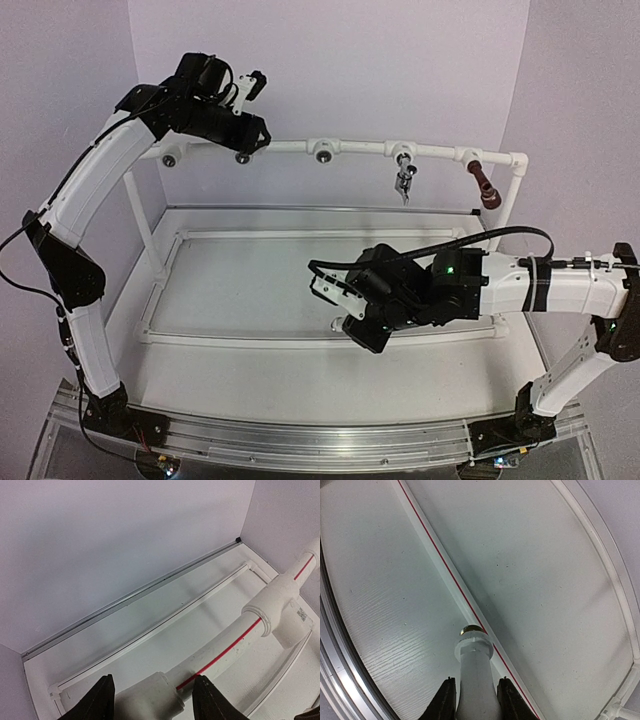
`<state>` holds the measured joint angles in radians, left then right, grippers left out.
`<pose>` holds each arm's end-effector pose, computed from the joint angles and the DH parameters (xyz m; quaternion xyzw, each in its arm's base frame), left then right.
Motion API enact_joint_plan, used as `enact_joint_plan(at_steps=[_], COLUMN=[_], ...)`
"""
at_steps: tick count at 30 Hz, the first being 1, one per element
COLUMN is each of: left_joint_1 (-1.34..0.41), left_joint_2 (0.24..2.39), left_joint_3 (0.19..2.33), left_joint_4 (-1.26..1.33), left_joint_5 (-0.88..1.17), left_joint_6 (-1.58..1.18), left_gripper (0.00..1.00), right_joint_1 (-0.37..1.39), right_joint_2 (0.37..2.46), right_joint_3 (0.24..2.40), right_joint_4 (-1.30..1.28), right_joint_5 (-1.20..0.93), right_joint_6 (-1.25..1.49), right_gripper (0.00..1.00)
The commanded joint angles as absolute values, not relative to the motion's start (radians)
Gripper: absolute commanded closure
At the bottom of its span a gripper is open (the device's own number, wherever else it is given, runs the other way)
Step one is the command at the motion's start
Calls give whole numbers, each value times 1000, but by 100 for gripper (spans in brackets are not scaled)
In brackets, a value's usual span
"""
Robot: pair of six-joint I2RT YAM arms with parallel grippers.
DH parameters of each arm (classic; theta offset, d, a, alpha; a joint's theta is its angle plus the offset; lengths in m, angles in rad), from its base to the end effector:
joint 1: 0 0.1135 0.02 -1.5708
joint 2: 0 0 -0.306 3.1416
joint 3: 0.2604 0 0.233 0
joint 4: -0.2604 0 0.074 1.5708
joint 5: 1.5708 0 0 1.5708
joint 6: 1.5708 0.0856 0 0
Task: Install the water faucets
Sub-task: Move the pipe with the faucet installed to the center of the board.
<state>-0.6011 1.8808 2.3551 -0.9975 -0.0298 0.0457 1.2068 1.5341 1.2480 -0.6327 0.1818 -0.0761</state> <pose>0.3515 -0.2380 0.4814 0.2681 0.8233 -0.1247 0.4845 0.1347 0.3100 0.2876 -0.5412 0.7733 0.0982 0.3154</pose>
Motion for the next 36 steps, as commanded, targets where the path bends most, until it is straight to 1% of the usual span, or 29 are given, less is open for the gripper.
enact_joint_plan(at_steps=[1,7,10,13,14,16,17,20,21,22,24,25,27,28,30,31,33,35,36], left_joint_1=[-542,-542,-541,-540,-540,-540,-541,-540,-540,-540,-540,-540,-540,-540,-541,-543,-554,-578,-597], left_joint_2=[1956,1986,1977,1957,1944,1900,1860,1751,1725,1700,1631,1584,1473,1409,1284,1228,1148,1087,1059], left_joint_3=[2308,2285,2241,2196,2190,2198,2214,2297,2323,2339,2336,2297,2160,2029,1812,1720,1560,1416,1350], left_joint_4=[-1108,-1107,-1093,-1061,-1052,-1036,-1023,-1022,-1021,-1020,-991,-955,-857,-790,-667,-622,-588,-586,-585], left_joint_5=[-147,-26,10,93,106,114,106,88,92,118,208,242,323,371,496,546,584,596,595], left_joint_6=[-51,-89,-108,-130,-139,-154,-159,-153,-148,-140,-132,-134,-145,-158,-176,-184,-181,-154,-136], left_gripper=[47,46,46,47,46,34,26,6,2,0,0,0,0,1,6,11,22,25,23], right_joint_1=[1207,1207,1207,1205,1205,1204,1202,1193,1191,1189,1187,1187,1187,1186,1185,1183,1174,1166,1164], right_joint_2=[1501,1489,1516,1560,1580,1612,1620,1632,1632,1631,1624,1615,1596,1582,1550,1532,1495,1459,1443], right_joint_3=[1262,1343,1435,1530,1564,1607,1617,1602,1593,1583,1562,1555,1544,1539,1525,1518,1507,1497,1496], right_joint_4=[-581,-569,-569,-563,-562,-561,-561,-561,-560,-560,-557,-554,-549,-548,-546,-546,-544,-544,-545], right_joint_5=[264,448,549,603,616,607,598,546,532,523,508,503,496,493,495,498,507,506,509], right_joint_6=[-68,-108,-206,-329,-370,-410,-412,-379,-361,-344,-317,-307,-296,-295,-307,-314,-328,-346,-352], right_gripper=[100,100,100,100,100,100,100,100,100,100,100,100,100,100,100,100,100,100,100])
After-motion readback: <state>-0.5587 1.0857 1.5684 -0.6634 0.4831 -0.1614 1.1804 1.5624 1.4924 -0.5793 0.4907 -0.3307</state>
